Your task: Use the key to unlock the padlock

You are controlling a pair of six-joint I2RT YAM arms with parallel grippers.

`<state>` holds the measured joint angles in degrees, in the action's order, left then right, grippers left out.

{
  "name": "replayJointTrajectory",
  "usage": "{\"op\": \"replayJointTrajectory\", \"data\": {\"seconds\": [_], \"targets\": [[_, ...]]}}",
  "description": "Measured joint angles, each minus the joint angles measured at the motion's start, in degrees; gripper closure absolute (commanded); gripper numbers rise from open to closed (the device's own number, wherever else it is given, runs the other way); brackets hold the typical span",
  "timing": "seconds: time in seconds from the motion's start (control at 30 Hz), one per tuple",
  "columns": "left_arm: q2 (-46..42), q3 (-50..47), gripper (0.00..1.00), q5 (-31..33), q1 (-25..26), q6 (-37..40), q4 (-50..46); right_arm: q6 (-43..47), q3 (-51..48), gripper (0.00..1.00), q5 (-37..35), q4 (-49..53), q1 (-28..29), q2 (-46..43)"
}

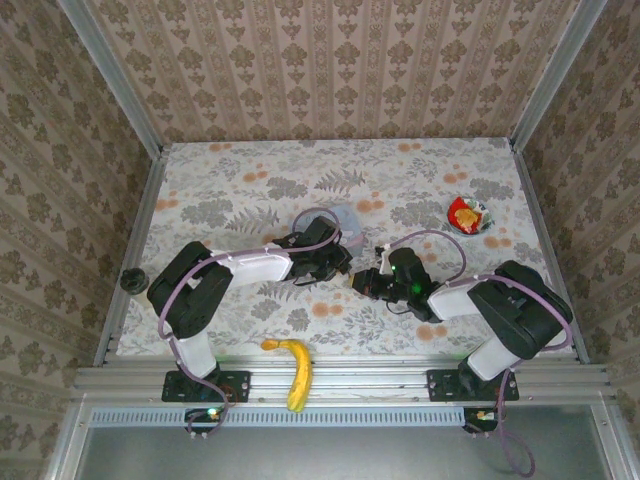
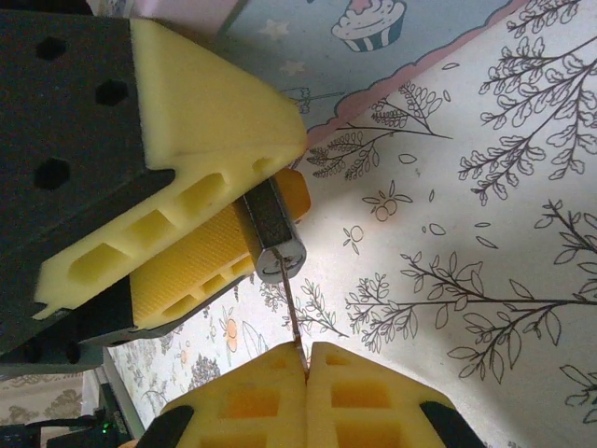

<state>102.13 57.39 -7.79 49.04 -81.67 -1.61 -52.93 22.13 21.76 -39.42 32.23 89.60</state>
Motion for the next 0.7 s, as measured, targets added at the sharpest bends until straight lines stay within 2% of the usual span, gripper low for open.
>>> {"op": "replayJointTrajectory", "data": {"seconds": [0.37,0.7], "targets": [[-0.28,-0.39,0.89,-1.66,0.15,-0.02,0.83,0.24,0.0,1.0,0.02,7.19,-1.22,-5.73],[-0.35,-0.52,0.89,-1.81,0.15,0.07,0.92,0.24,0.0,1.0,-0.87,8.41,-1.49,-6.91]]}}
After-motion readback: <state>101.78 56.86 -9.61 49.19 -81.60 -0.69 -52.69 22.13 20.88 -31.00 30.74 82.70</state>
